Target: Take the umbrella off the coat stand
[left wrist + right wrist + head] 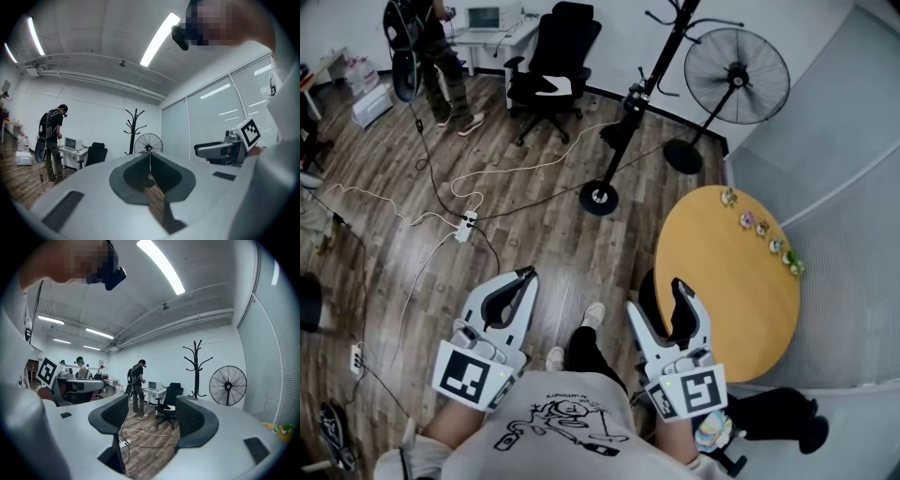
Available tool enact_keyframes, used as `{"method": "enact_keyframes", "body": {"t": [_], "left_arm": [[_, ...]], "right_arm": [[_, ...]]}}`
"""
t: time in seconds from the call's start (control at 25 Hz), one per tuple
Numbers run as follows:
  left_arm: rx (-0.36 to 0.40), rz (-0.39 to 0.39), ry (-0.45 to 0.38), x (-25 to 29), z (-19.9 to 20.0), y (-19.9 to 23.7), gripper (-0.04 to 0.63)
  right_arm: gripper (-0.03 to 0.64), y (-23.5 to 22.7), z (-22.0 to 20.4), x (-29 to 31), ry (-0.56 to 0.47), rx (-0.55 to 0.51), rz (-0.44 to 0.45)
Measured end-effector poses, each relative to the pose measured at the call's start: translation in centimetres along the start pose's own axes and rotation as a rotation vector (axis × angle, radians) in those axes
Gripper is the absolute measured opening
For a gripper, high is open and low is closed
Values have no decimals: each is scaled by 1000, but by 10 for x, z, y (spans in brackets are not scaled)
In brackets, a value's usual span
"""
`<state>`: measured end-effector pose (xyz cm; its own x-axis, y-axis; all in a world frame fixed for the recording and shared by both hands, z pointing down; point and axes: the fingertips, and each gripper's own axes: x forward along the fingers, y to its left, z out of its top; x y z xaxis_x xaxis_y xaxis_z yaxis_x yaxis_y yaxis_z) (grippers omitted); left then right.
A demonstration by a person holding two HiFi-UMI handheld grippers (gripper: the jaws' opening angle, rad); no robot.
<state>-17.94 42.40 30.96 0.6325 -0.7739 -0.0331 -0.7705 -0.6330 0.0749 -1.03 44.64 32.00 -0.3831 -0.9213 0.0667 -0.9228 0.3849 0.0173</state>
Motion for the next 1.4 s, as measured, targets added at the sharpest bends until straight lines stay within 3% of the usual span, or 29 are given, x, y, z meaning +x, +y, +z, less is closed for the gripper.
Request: {"method": "enact_keyframes", "body": {"t": [0.68, 1.4], "left_arm": [[5, 24, -3, 40, 4, 31, 11], [17, 21, -2, 139, 12, 43, 11]], "right_arm": [[314, -23, 3, 49, -7, 7, 21], [313, -101, 14, 110, -18, 20, 32]]}}
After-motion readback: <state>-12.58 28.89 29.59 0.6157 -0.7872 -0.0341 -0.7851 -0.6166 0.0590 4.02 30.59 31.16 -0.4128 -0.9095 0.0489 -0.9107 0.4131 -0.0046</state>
